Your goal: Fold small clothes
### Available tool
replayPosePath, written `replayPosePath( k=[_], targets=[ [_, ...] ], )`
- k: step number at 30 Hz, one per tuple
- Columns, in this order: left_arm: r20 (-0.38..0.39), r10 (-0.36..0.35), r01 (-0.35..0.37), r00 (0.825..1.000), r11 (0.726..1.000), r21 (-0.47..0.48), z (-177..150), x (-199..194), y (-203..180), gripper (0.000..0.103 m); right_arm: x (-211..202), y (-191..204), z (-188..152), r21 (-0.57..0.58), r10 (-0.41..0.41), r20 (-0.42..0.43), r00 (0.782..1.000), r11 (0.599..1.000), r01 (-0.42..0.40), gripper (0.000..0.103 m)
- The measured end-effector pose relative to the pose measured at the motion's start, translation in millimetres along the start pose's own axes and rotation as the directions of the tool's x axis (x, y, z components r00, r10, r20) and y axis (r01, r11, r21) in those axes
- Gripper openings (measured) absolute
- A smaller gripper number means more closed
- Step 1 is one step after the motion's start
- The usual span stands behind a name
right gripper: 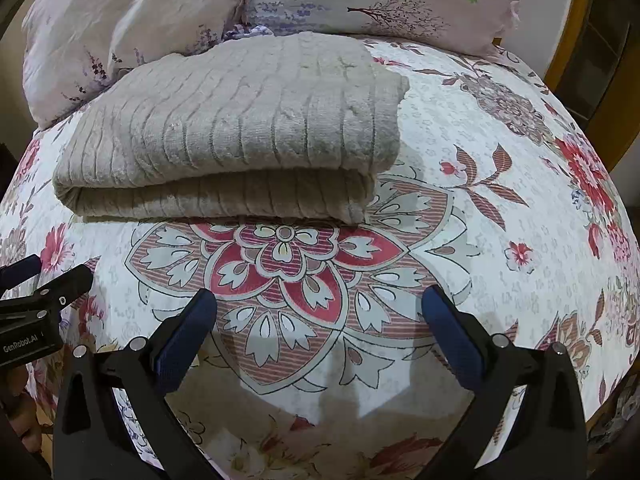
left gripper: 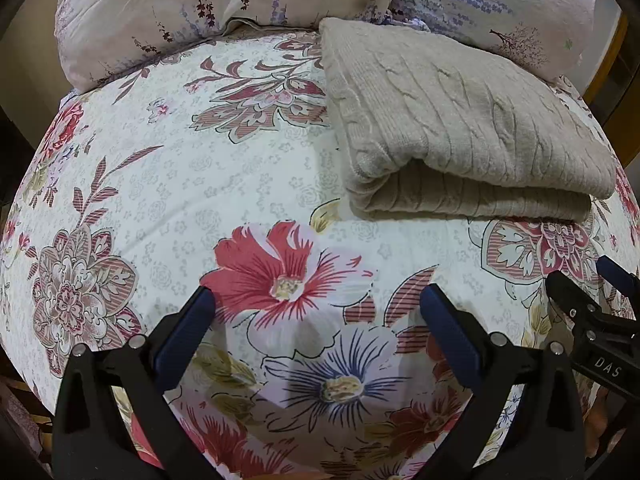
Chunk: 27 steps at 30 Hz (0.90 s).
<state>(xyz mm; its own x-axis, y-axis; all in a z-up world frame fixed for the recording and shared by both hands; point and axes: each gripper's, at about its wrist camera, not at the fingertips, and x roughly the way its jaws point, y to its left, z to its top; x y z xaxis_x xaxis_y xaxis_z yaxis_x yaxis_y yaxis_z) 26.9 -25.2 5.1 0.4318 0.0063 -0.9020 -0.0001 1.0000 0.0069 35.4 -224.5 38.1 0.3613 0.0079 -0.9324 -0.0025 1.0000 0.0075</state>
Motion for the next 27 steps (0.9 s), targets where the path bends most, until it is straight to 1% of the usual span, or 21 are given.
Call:
replayPosePath(
  k=[27],
  targets=[
    [0.002,0.000,0.000,1.000,1.000,0.000,-0.3,0.3,0.3,0.101,0.6,-0.4,0.0,0.014,-0.008,0.001,1.000,1.000,0.008,0.102]
  ],
)
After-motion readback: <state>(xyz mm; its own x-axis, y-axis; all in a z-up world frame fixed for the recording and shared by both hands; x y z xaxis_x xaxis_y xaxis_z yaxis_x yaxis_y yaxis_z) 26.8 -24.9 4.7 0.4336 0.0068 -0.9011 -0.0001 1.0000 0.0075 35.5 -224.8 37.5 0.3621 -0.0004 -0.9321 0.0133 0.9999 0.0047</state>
